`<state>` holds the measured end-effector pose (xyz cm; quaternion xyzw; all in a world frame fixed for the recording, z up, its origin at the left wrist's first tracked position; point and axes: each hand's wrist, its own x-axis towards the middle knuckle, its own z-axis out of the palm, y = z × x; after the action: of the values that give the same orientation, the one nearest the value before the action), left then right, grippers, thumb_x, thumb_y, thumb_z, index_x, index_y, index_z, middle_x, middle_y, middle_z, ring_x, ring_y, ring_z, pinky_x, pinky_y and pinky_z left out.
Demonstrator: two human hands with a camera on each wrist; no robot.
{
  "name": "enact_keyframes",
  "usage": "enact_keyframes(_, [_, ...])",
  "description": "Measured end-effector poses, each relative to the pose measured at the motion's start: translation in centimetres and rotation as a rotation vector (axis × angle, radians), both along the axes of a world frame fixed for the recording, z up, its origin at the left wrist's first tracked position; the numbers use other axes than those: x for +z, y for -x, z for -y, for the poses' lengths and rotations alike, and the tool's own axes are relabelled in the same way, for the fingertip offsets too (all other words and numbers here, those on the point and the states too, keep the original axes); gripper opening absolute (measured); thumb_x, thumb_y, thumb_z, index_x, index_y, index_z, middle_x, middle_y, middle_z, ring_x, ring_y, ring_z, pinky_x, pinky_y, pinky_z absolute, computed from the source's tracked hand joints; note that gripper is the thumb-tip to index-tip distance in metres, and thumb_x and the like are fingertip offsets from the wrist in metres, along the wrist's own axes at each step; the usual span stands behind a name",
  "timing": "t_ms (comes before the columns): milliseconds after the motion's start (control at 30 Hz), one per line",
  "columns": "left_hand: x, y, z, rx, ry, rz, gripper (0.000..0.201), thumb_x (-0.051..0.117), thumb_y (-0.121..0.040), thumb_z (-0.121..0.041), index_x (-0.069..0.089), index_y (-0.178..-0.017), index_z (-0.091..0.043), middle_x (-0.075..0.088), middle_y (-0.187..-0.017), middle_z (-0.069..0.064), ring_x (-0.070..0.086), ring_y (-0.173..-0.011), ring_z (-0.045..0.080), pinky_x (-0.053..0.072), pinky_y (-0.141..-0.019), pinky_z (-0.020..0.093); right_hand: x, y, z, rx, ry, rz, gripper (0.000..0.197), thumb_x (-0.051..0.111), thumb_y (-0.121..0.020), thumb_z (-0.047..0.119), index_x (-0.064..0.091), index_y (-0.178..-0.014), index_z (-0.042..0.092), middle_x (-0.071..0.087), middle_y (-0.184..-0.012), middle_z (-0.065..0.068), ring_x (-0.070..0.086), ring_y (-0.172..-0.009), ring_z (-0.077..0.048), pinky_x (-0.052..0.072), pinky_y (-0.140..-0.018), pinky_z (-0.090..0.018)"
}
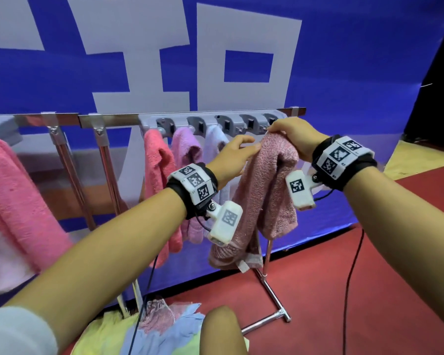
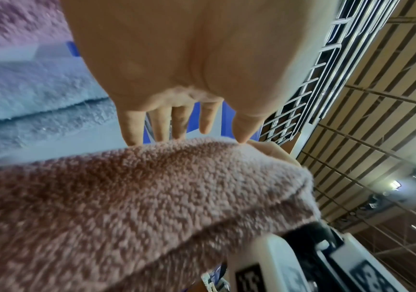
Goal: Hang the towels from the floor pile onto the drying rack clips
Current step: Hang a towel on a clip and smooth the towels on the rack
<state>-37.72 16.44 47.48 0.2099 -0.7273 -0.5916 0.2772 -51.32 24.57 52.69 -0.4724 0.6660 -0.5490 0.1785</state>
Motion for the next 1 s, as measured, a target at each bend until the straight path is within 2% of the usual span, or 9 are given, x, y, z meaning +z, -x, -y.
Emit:
enact_keyframes(167, [0.1,1.3,0.6,0.132,0.422,-0.060,0.045,0.063,-0.094,-0.020,0.050,-0.136,-0.014,0.055,-0.137,0.005,0.050,-0.129,0.016,0.041,-0.110,0.036,0.6,2.3,1.5,-0.071,-0.148,-0.522,0.019,0.050,-0.091,-0.003,0.068,-0.093,-0.009,0.061,-0.097,-0.021,0.053,-0.091,-0.028,0.028,-0.075,-0.026])
enact_keyframes(300, [0.9,0.9,1.8,0.268,0.793,-0.061,0.047,0.055,-0.079,-0.028,0.059,-0.125,-0.016,0.065,-0.122,-0.001,0.060,-0.113,0.014,0.051,-0.095,0.037,0.9,3.5,4.1,-0.075,-0.189,-0.436,0.018,0.053,-0.088,0.012,0.057,-0.071,0.017,0.056,-0.077,-0.003,0.050,-0.075,-0.019,0.043,-0.073,-0.034])
enact_keyframes(433, [1.4,1.0,3.4,0.448,1.109,0.197,0.059,0.048,-0.075,-0.057,0.059,-0.124,-0.027,0.070,-0.112,-0.007,0.062,-0.109,0.018,0.037,-0.102,0.042,1.5,3.7,6.6,-0.033,-0.256,-0.702,0.019,0.048,-0.094,0.007,0.067,-0.092,0.004,0.065,-0.101,-0.021,0.058,-0.097,-0.031,0.041,-0.087,-0.041])
enact_keyframes(567, [1.4,1.7,5.0,0.418,1.157,0.328,0.074,0.051,-0.070,-0.067,0.051,-0.134,-0.031,0.068,-0.121,-0.007,0.060,-0.117,0.019,0.018,-0.116,0.059,2.4,3.7,8.9,0.015,-0.240,-0.598,0.027,0.047,-0.096,0.007,0.067,-0.109,-0.005,0.063,-0.116,-0.026,0.057,-0.108,-0.035,0.038,-0.087,-0.032])
enact_keyframes(667, [1.3,2.4,6.0,0.423,1.172,0.368,0.092,0.049,-0.066,-0.077,0.036,-0.146,-0.033,0.063,-0.128,-0.007,0.058,-0.120,0.018,0.015,-0.117,0.062,3.4,4.2,10.1,-0.010,-0.154,-0.435,0.022,0.050,-0.094,0.014,0.066,-0.091,-0.001,0.064,-0.091,-0.015,0.056,-0.086,-0.028,0.042,-0.078,-0.032])
enact_keyframes(733, [1.0,3.2,6.9,0.464,1.140,0.385,0.081,0.054,-0.072,-0.068,0.037,-0.143,-0.033,0.066,-0.122,-0.006,0.060,-0.117,0.021,0.016,-0.117,0.062,3.8,4.5,10.6,-0.035,-0.098,-0.266,0.021,0.052,-0.093,0.016,0.060,-0.077,0.006,0.057,-0.075,-0.004,0.051,-0.070,-0.019,0.042,-0.069,-0.029])
enact_keyframes(800, [0.7,4.1,7.7,0.539,1.129,0.416,0.059,0.057,-0.079,-0.049,0.046,-0.135,-0.033,0.071,-0.108,-0.004,0.065,-0.108,0.026,0.016,-0.117,0.061,4.1,5.0,11.2,-0.028,-0.071,-0.235,0.025,0.052,-0.093,0.016,0.057,-0.069,0.010,0.056,-0.075,-0.004,0.050,-0.073,-0.020,0.040,-0.074,-0.030])
enact_keyframes(933, [0.8,5.8,8.3,0.617,1.115,0.487,0.026,0.050,-0.087,-0.029,0.061,-0.111,-0.027,0.072,-0.097,0.004,0.066,-0.098,0.032,0.015,-0.118,0.056,3.7,6.6,12.1,-0.082,-0.280,-0.578,0.023,0.048,-0.095,0.014,0.065,-0.095,-0.001,0.064,-0.106,-0.022,0.055,-0.096,-0.034,0.038,-0.078,-0.033])
enact_keyframes(1000, [0.9,6.4,8.4,0.616,1.125,0.528,0.020,0.048,-0.089,-0.027,0.062,-0.103,-0.024,0.071,-0.096,0.005,0.066,-0.096,0.032,0.014,-0.118,0.054,2.8,6.9,12.0,-0.146,-0.362,-0.698,0.025,0.045,-0.093,0.019,0.062,-0.100,0.003,0.065,-0.107,-0.018,0.055,-0.094,-0.035,0.034,-0.078,-0.035])
